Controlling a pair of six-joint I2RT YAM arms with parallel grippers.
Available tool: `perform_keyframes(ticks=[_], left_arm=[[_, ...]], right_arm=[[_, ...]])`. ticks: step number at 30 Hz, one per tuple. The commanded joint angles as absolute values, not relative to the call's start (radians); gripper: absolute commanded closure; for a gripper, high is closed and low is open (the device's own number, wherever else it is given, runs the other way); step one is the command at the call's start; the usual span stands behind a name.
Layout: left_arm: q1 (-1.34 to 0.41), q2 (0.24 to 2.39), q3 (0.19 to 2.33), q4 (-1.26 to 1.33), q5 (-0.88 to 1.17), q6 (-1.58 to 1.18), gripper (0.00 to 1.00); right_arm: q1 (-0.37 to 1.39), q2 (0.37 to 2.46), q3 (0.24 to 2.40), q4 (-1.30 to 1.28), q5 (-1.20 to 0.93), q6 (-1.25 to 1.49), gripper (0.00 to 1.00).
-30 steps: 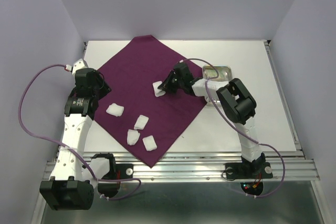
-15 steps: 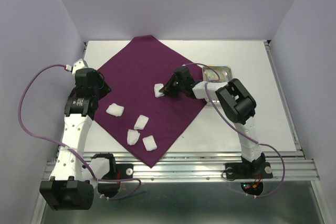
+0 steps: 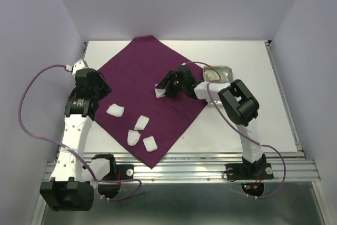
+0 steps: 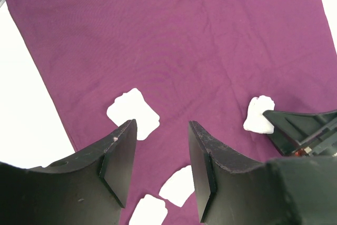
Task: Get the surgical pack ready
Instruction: Adjust the medical item in the surgical kit.
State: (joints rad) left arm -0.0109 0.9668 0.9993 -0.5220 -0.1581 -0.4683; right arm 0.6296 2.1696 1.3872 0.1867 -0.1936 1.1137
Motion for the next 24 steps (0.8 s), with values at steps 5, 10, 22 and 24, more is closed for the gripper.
perform_keyframes(ticks=[5,10,22,24], left_arm=[[-0.009,0.965,1.011,-0.528,-0.196,-0.466,0.46],[-0.009,0.983,0.996,-0.528,-0.195,-0.479,0.46],[-0.009,1.023,0.896,-0.470,-0.155,-0.529,0.42],[-0.009,1.031,0.874,-0.456,-0.153,-0.538,0.42]], right_arm=[[0.634,2.020,1.330,0.075,-0.118,1.039,0.32],[0.634,1.945,1.264,0.058,-0.094,1.005,0.32],[0.643,2.008,1.382,0.017,-0.187,0.832,0.96],[0.643,2.042,1.425,0.012,-0.221,0.822,0.96]])
